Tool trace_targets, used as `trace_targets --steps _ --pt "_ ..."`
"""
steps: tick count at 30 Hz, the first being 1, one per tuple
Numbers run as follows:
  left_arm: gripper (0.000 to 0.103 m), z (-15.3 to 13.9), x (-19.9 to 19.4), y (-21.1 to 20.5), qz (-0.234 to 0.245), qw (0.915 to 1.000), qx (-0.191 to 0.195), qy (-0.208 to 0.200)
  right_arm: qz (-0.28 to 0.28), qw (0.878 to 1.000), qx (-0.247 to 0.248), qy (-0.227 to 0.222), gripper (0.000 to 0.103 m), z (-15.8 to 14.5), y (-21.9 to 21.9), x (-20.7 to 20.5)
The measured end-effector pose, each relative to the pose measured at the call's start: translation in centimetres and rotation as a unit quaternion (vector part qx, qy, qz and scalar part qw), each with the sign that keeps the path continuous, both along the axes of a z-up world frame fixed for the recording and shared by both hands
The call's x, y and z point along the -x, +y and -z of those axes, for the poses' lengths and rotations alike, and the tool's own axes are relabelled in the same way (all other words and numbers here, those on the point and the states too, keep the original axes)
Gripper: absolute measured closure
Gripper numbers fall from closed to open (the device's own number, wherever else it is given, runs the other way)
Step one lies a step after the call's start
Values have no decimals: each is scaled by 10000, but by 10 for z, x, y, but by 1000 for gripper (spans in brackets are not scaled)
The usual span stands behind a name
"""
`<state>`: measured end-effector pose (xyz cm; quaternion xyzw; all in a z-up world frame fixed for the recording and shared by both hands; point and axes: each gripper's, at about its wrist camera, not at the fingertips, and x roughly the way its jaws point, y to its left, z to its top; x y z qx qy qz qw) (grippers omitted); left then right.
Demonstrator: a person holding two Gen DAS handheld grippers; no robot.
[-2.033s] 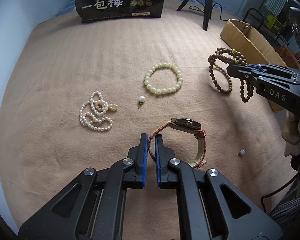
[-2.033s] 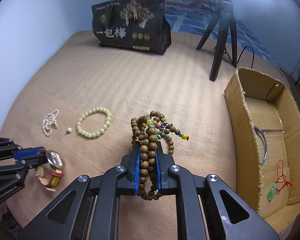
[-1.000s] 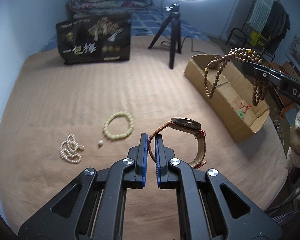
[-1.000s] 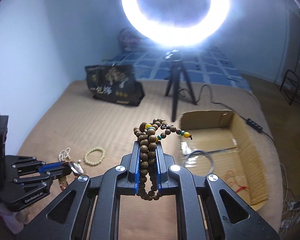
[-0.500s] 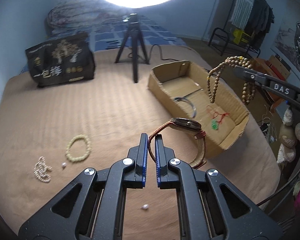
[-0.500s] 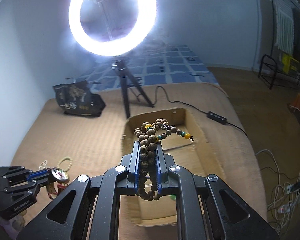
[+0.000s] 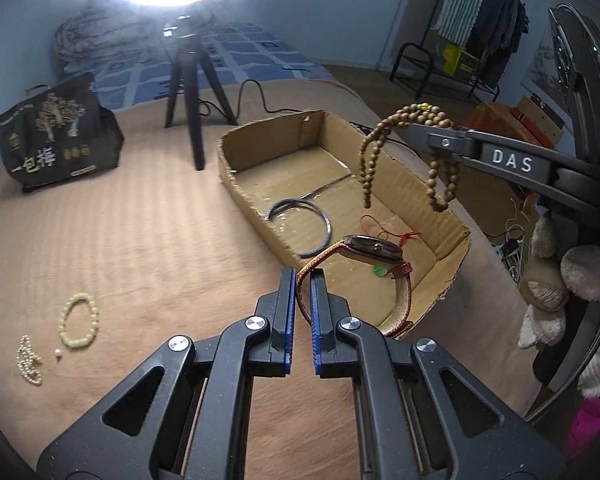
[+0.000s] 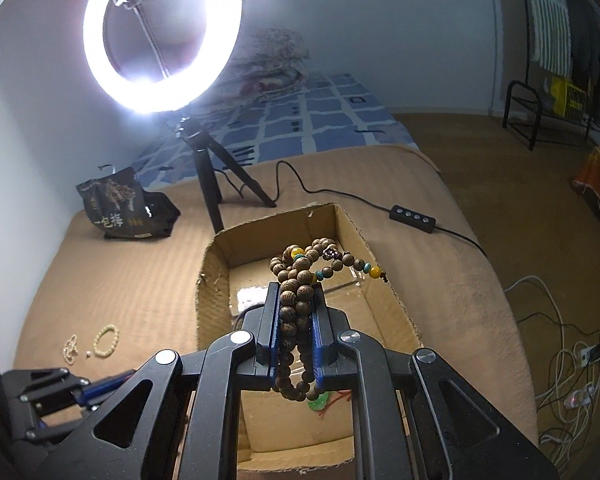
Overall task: Organize jewelry
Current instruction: 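Lift the watch and mala, carry them into the box and open both tools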
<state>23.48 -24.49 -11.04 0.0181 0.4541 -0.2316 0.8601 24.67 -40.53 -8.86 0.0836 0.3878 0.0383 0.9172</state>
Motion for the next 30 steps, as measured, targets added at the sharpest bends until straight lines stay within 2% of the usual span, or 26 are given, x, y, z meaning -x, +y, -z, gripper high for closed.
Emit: trace_targets --steps 13,17,18,21,30 --pt "98 12 -9 -26 135 9996 155 177 131 9991 -300 265 92 21 -13 -12" --pt "88 12 -9 -28 207 9994 230 168 197 9986 -382 293 90 21 -16 -12" --pt "88 11 -9 -29 207 9994 231 155 195 9984 -442 307 85 21 -18 -12" --pt "86 9 -7 -29 186 9996 169 99 272 9983 -431 294 60 20 -18 -10" --pt "86 8 -3 -21 156 9998 106 80 370 9983 -381 227 59 13 -19 -5"
